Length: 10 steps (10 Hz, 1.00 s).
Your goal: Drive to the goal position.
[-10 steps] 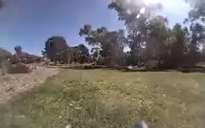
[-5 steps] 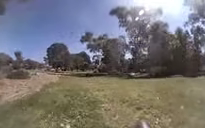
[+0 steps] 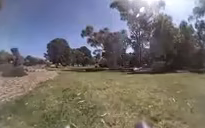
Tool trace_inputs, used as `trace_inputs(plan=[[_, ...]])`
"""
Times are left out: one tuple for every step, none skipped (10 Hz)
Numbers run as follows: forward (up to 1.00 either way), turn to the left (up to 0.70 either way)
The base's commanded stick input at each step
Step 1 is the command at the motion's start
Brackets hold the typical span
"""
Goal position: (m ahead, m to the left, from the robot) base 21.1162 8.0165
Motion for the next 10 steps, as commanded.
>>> trace_inputs(plan=[[1.0,0.0],[1.0,0.0],[1.0,0.0],[1.0,0.0],[1.0,0.0],[1.0,0.0],[1.0,0.0],[1.0,0.0],[1.0,0.0],[1.0,-0.08]])
